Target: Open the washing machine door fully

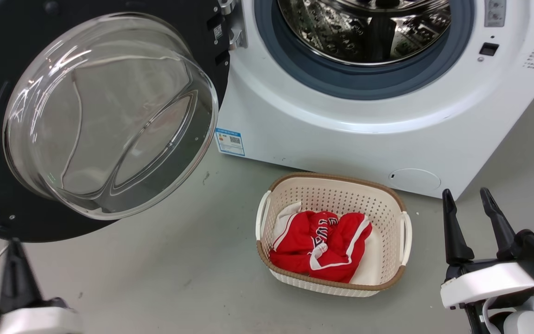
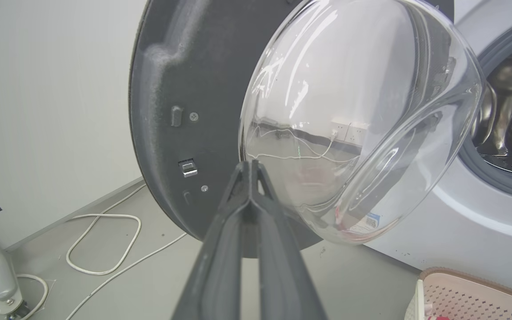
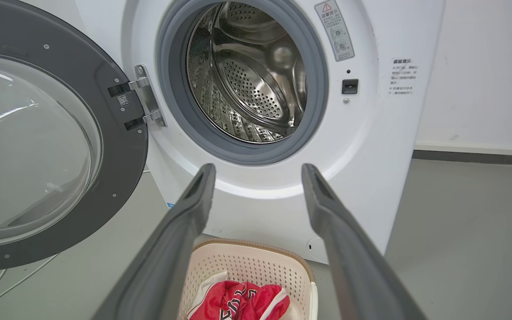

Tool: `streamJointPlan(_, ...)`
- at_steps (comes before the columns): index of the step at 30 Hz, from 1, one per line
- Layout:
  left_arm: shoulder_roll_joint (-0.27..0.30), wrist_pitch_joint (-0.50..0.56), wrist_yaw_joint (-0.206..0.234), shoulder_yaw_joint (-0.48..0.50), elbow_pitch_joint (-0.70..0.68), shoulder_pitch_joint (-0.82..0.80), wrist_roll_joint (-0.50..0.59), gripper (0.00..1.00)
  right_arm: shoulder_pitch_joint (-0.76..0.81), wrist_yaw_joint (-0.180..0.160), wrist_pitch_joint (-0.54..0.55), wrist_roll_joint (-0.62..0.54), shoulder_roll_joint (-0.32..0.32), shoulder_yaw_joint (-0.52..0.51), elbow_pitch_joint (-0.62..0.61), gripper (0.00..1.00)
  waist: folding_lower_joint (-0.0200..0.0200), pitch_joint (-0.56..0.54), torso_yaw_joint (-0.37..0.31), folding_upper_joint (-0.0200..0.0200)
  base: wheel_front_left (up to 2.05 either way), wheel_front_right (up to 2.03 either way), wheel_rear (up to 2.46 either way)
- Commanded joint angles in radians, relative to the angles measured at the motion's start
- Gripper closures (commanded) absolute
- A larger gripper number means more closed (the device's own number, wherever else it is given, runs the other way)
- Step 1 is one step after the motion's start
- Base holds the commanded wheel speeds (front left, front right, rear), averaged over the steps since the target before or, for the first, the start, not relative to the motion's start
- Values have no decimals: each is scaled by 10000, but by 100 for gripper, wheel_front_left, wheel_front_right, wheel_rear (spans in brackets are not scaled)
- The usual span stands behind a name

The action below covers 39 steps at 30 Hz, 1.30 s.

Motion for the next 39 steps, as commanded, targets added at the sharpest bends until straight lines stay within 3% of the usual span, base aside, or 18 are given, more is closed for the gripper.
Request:
streamJointPlan(1, -167, -24, -29, -68, -155, 132, 115, 57, 116, -3, -46, 45, 6, 15, 48, 0, 1, -109, -68, 0, 0, 0, 0)
streamJointPlan(2, -344, -24, -107, -183, -310, 259, 206, 22, 140, -3, -73, 53, 6, 13, 62, 0, 1, -156, -92, 0, 0, 0, 0)
streamJointPlan(3, -456, -24, -171, -257, -445, 353, 274, 0, 156, -3, -79, 64, 6, 39, 81, 0, 1, -198, -125, 0, 0, 0, 0)
streamJointPlan(11, -1032, -25, -481, -1173, -1094, 469, 731, 0, 121, -3, -46, -31, 6, 141, 5, 0, 1, -440, -535, 0, 0, 0, 0)
streamJointPlan(22, -1081, -25, -803, -2581, -593, -557, 1438, 0, -19, -3, -23, -461, 7, 235, -487, 0, 1, -503, -1678, 0, 0, 0, 0)
streamJointPlan(30, -1000, -25, -867, -2612, -428, -902, 1547, 0, 182, -3, 59, -706, 10, 195, -747, 0, 1, -392, -2433, 0, 0, 0, 0)
streamJointPlan(39, -999, -25, -930, -2576, -497, -918, 1605, 0, 230, -3, 52, -576, 8, 335, -813, 0, 1, -313, -2681, 0, 0, 0, 0)
